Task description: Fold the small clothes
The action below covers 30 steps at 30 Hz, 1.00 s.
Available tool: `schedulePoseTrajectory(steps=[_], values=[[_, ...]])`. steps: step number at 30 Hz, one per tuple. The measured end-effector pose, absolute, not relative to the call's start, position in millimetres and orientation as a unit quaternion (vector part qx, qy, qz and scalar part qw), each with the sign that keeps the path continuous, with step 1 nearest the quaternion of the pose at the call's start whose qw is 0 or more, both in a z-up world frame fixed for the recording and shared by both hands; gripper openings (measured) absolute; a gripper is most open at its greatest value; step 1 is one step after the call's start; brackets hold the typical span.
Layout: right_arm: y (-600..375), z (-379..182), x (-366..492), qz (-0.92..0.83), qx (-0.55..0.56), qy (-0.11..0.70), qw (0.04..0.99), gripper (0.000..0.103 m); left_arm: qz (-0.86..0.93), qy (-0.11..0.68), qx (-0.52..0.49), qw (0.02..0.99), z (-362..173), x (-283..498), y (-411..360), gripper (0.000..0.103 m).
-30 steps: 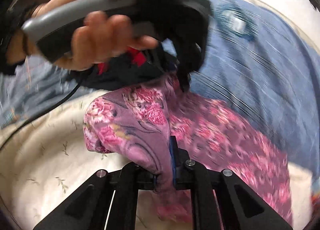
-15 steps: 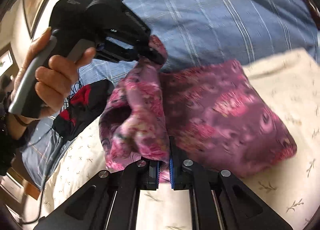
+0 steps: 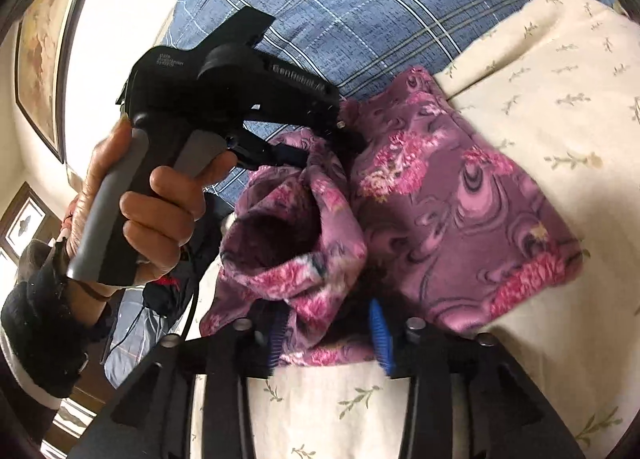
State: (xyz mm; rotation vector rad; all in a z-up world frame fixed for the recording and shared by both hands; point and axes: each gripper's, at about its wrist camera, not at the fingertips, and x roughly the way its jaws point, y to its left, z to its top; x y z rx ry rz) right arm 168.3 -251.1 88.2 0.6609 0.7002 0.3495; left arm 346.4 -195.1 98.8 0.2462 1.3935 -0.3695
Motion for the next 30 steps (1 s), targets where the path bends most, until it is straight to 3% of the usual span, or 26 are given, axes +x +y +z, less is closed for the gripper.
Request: schedulePoseTrajectory(steps=[2,3,4,5,14,20,24,28,30], values=[[-250.9,89.1,170.8,0.168,0.314,0.329,0.875,0.043,-0.153,0.628,0.125,0.753,97.9,345.9,-199.0,0.052],[-251.3,88.5,170.5,0.169,0.314,0.323,0.877,0.042,-0.147,0.620,0.132,0.759,97.7,344.2,-201.5,0.042],[-253.3,88.1,169.7,0.173,0.318,0.318,0.876,0.035,-0.146,0.615,0.137,0.763,97.9,342.0,-204.8,0.015],[-256.8,86.7,170.1,0.176,0.328,0.317,0.872,0.010,-0.142,0.607,0.142,0.769,100.4,339.7,-207.1,0.008],[-322.4,101.9,140.3,0.157,0.445,0.236,0.849,0.007,-0.200,0.559,0.097,0.798,146.2,323.9,-250.8,0.008],[-346.7,64.5,148.1,0.108,0.491,0.296,0.812,0.007,-0.175,0.591,0.090,0.782,113.3,329.3,-271.3,0.009],[-342.8,71.6,144.7,0.098,0.471,0.310,0.820,0.013,-0.184,0.582,0.016,0.792,144.5,335.9,-233.5,0.022],[-353.4,87.2,130.3,0.066,0.462,0.288,0.836,0.035,-0.159,0.521,-0.052,0.837,192.9,330.2,-154.2,0.070],[-359.0,103.4,119.7,0.055,0.456,0.253,0.851,0.038,-0.146,0.507,-0.069,0.847,198.2,330.6,-109.2,0.072]])
